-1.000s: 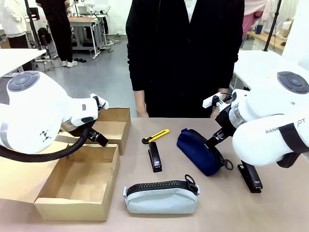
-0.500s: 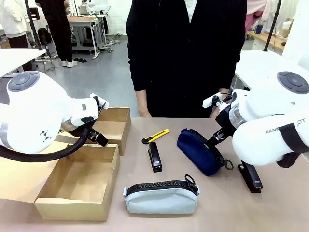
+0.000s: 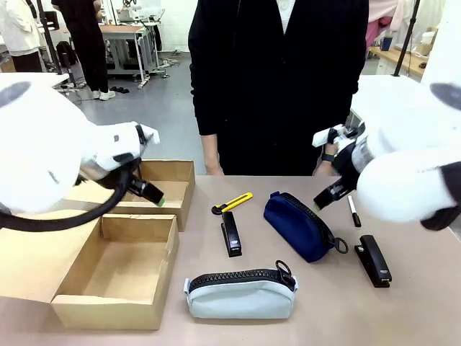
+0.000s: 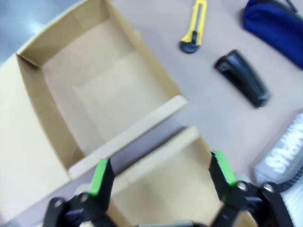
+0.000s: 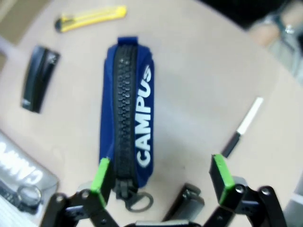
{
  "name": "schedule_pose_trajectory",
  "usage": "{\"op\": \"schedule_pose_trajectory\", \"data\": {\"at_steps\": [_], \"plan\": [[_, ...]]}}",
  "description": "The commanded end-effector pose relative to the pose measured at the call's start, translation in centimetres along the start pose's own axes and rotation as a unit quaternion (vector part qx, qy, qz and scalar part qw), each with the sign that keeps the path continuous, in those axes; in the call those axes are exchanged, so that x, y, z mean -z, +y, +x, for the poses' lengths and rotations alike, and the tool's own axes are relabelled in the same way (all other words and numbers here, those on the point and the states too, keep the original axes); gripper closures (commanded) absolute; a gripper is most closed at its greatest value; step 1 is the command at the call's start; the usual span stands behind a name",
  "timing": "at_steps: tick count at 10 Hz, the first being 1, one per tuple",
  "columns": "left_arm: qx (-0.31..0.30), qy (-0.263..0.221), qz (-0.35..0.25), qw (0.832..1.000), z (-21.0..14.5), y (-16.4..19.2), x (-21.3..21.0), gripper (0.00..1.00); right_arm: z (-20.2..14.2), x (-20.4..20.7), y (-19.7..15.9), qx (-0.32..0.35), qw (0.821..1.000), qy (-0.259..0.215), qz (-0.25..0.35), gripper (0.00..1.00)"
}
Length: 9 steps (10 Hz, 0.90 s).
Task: Place items inside the box.
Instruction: Pick up a Pencil pouch or Stapler and place it inside the Mailer Box closest to the robot.
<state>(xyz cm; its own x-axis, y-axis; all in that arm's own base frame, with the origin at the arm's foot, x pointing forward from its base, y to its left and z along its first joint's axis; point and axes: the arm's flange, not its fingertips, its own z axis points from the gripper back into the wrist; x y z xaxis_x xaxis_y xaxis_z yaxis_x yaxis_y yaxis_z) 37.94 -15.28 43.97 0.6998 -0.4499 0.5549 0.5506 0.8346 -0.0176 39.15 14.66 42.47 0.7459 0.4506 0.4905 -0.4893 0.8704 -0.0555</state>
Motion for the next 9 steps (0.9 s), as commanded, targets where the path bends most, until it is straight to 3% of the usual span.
{"op": "schedule_pose_trajectory", "data": {"at_steps": [1,2,4,6,9], "plan": [[-0.064,-0.006,-0.026,0.998,-1.0,0.9,-9.2,0.00,-0.3,-8.9,-1.7,0.096,0.993,-0.013,0.062,0.00],[-0.081,-0.011,-0.081,0.993,-1.7,1.5,-12.4,0.00,-1.8,-12.5,-3.0,0.133,0.986,-0.020,0.101,0.00],[-0.149,-0.043,-0.223,0.962,-5.1,6.5,-17.6,0.00,-6.9,-17.9,-6.9,0.224,0.956,-0.052,0.182,0.00],[-0.278,-0.117,-0.298,0.906,-11.7,14.6,-20.5,0.00,-13.2,-20.8,-12.9,0.321,0.904,-0.103,0.262,0.00],[-0.450,-0.223,-0.342,0.794,-21.0,19.9,-19.2,0.00,-21.8,-19.7,-22.1,0.446,0.798,-0.195,0.355,0.00]]}}
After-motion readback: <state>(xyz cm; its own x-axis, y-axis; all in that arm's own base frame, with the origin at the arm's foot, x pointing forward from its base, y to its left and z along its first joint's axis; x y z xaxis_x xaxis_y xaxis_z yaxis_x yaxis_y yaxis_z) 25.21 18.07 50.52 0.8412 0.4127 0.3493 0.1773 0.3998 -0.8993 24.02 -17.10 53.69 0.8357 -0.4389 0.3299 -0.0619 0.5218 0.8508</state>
